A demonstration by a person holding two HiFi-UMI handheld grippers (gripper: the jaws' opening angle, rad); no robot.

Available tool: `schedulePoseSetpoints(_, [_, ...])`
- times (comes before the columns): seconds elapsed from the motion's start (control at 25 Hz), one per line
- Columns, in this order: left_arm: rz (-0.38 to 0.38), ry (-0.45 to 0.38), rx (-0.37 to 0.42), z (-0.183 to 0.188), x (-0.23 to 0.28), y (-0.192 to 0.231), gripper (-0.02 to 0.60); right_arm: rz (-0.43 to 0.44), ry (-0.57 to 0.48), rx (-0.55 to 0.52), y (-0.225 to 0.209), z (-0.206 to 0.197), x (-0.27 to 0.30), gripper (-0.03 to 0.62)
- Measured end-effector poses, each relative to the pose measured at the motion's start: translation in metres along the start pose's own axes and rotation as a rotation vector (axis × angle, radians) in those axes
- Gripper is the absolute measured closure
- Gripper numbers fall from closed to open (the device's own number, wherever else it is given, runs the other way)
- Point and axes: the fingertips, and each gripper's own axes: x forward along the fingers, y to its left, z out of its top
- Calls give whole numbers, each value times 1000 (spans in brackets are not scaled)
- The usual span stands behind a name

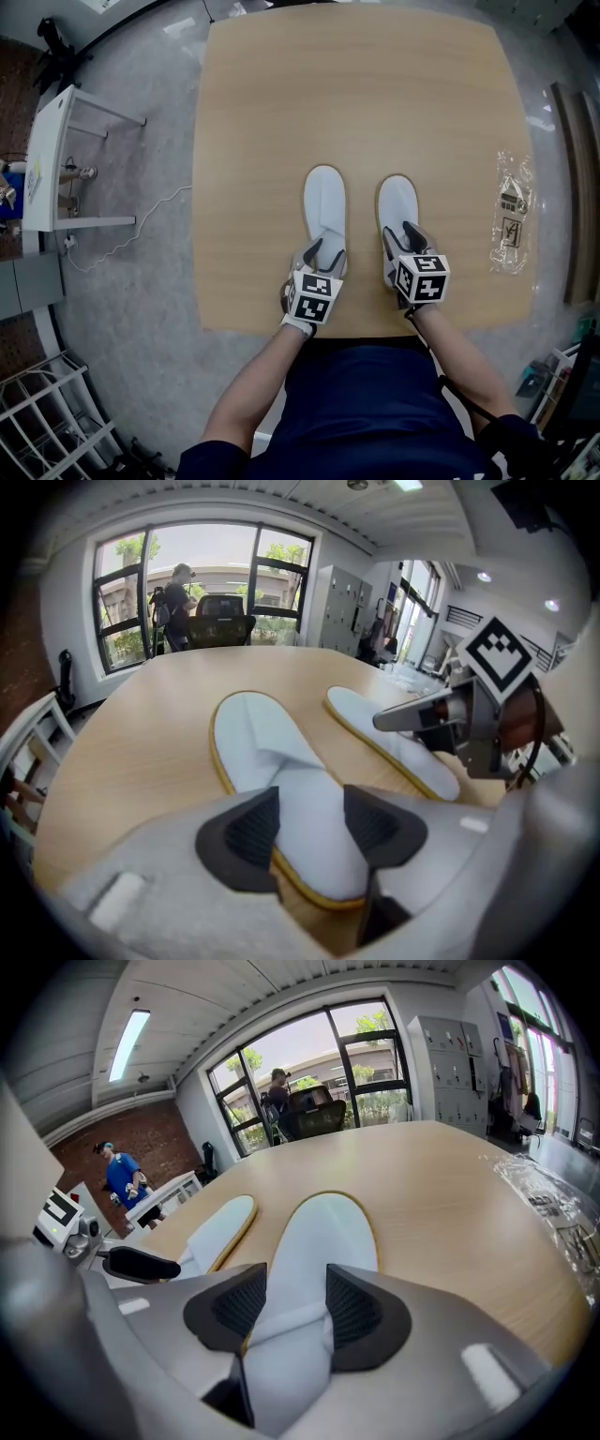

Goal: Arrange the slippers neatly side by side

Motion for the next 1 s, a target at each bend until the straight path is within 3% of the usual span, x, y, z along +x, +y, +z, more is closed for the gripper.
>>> schedulePoseSetpoints(1.0, [-36,27,48,-10,-2,-24,362,41,11,14,28,13,22,390])
